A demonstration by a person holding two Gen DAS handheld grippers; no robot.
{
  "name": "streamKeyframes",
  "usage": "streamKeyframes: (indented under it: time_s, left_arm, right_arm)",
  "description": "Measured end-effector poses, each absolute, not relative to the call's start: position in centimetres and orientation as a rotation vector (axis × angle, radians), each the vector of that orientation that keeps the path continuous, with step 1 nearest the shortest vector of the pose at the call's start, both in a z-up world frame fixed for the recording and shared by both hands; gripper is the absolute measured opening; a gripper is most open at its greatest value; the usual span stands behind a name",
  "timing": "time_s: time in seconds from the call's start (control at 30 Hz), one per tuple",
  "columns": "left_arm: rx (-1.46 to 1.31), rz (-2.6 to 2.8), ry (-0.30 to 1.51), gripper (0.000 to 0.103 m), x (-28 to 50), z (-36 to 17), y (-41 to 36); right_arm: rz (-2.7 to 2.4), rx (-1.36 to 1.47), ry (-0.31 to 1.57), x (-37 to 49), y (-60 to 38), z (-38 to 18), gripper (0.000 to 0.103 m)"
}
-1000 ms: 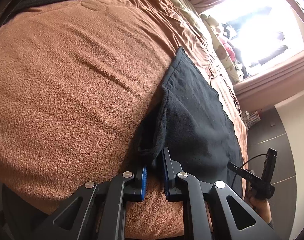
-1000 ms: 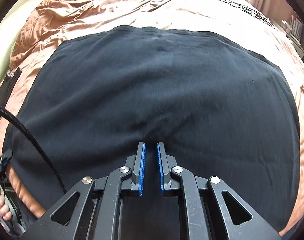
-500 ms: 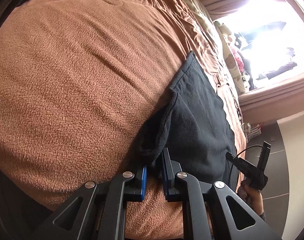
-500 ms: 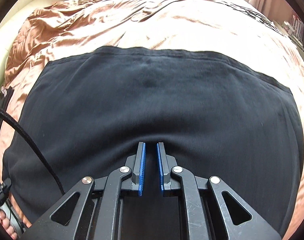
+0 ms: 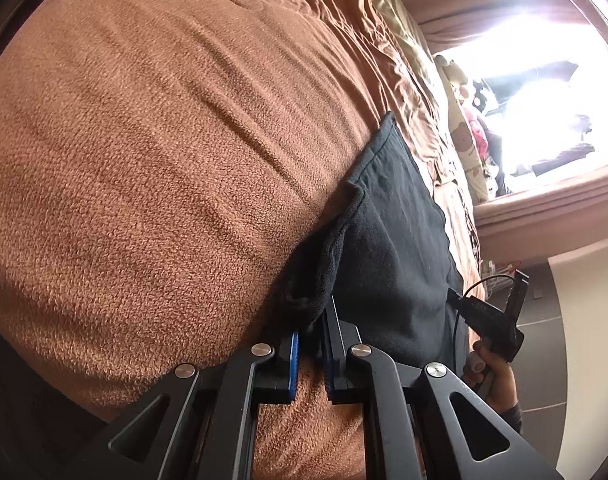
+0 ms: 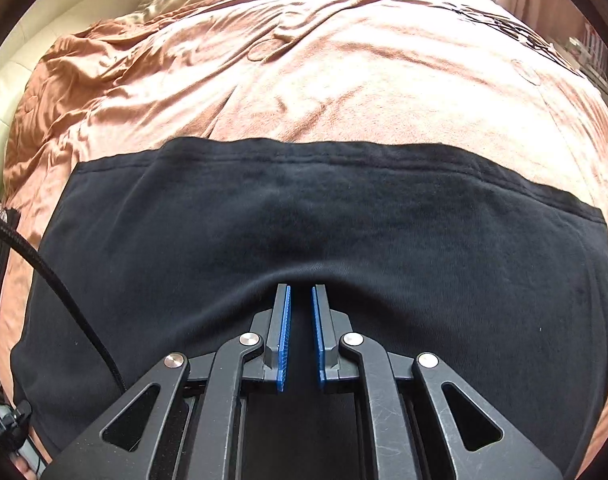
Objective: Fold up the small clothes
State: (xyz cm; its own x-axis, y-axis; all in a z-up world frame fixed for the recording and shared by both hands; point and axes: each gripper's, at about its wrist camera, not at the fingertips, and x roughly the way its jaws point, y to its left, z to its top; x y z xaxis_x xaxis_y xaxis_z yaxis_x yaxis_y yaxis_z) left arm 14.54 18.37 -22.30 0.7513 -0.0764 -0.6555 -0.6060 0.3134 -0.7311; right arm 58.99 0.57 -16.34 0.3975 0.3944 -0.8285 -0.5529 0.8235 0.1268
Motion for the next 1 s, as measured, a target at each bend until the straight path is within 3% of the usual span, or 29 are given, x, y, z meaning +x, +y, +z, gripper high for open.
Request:
streamKeyframes:
  time_s: [0.73,1.0]
  left_arm:
    - [-1.238,0.349,0.653,0.011,14.0,-22.4,18.6]
    - [-1.252,0.33,0.63,0.007,14.0,-22.4,18.7]
  right_arm:
    - [0.55,-0.211,0.965,64.8,5.3,-16.2,0.006]
    - [0.566,-0.229,0.95,61.3,4.1,-14.5,0.006]
